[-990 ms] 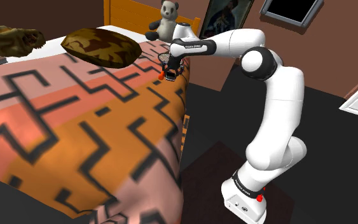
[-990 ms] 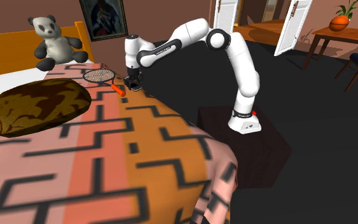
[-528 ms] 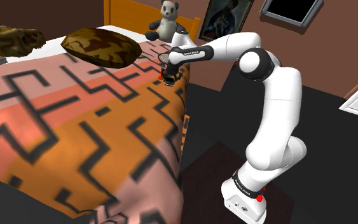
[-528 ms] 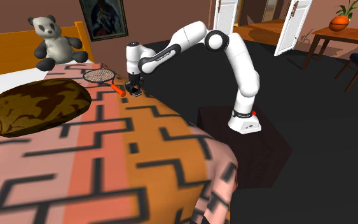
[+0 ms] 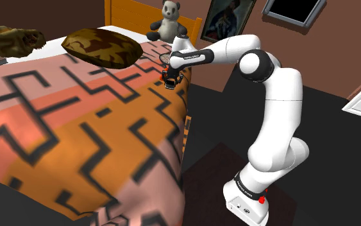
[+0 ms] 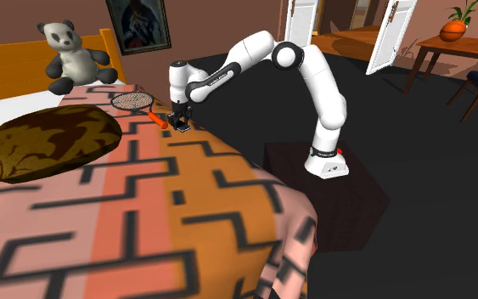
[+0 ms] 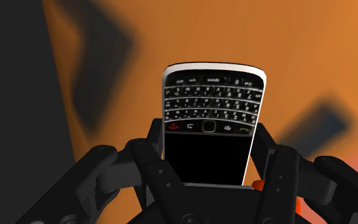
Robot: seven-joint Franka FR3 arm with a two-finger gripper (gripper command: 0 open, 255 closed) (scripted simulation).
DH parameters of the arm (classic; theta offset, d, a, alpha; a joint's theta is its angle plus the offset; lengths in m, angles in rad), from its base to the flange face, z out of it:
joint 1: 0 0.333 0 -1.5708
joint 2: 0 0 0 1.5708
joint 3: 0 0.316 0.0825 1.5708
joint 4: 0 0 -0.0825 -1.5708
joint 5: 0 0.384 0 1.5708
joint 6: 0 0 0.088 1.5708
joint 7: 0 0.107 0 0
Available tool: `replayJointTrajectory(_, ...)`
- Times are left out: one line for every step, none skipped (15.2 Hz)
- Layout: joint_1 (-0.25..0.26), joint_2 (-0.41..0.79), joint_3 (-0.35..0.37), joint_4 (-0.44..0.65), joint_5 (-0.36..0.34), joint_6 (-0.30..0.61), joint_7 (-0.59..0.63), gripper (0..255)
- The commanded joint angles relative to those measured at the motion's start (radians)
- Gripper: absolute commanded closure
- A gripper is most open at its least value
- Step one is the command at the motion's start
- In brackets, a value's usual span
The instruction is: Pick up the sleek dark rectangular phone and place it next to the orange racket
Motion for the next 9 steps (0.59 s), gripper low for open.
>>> replayJointTrajectory(0.0,0.0,0.0,0.0,0.0,0.0,0.0,255)
replayJointTrajectory(0.0,0.0,0.0,0.0,0.0,0.0,0.0,255)
replayJointTrajectory(0.0,0.0,0.0,0.0,0.0,0.0,0.0,0)
replayJointTrajectory(0.0,0.0,0.0,0.0,0.0,0.001,0.0,0)
replayJointTrajectory(0.0,0.0,0.0,0.0,0.0,0.001,0.0,0)
replayJointTrajectory(0.0,0.0,0.0,0.0,0.0,0.001,0.0,0)
replayJointTrajectory(0.0,0.0,0.0,0.0,0.0,0.001,0.0,0)
replayJointTrajectory(0.0,0.0,0.0,0.0,0.0,0.0,0.0,0)
replayJointTrajectory(-0.002,-0.021,0.005,-0.001,0.007,-0.02,-0.004,0)
